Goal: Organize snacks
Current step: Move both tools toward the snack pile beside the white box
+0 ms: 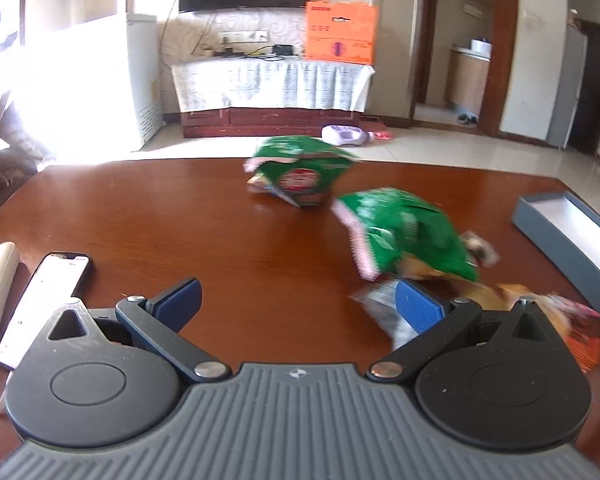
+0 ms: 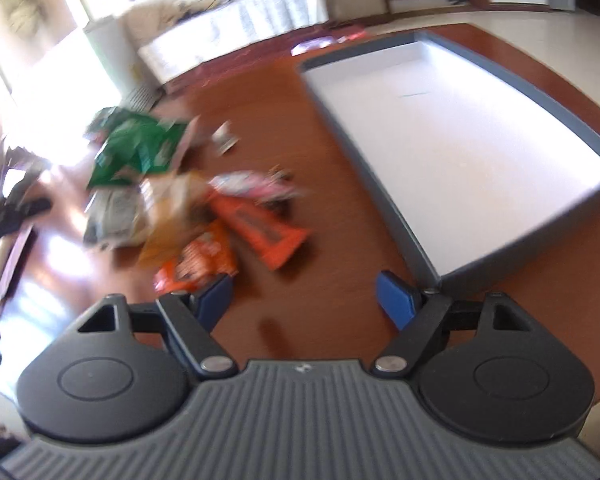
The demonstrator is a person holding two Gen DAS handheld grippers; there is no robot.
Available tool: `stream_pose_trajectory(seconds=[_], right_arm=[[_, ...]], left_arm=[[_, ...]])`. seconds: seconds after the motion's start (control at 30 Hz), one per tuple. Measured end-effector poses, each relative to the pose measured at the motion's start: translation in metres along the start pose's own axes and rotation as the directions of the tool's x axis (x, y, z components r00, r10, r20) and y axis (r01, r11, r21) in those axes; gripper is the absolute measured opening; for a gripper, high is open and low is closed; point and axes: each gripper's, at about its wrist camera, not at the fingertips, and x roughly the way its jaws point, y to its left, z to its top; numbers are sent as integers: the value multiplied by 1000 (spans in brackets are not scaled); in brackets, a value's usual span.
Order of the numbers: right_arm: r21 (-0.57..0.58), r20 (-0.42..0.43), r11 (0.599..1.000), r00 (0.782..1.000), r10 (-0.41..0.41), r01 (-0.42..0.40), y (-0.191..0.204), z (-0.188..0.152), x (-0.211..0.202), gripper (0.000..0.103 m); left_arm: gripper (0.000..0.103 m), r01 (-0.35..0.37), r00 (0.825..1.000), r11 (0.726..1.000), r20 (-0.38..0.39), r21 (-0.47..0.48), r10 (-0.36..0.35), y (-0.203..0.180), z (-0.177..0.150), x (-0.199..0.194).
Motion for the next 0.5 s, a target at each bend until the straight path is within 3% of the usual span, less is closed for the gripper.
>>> stream_pose_trajectory(seconds=[0.07,0.2,0.3,0.5], right_arm=[[-3,8,1000,1000,-11,11,-1,-4,-3,81],[-161,4,984,997,-83,82,16,-17,-1,83],[-259,4,956,990,-144,141,22,-26,5,103],[-287,21,953,996,-91,93,4,-29,-8,103]], left_arm=[[103,35,999,999,7,5,-35,-17,-6,-13],[103,27,999,1000,34,1,-27,-45,-18,-32],[103,-4,999,1000,40,10,4,-57,-22,-36],[103,-28,999,1000,27,-2,28,-65,-26,-31]])
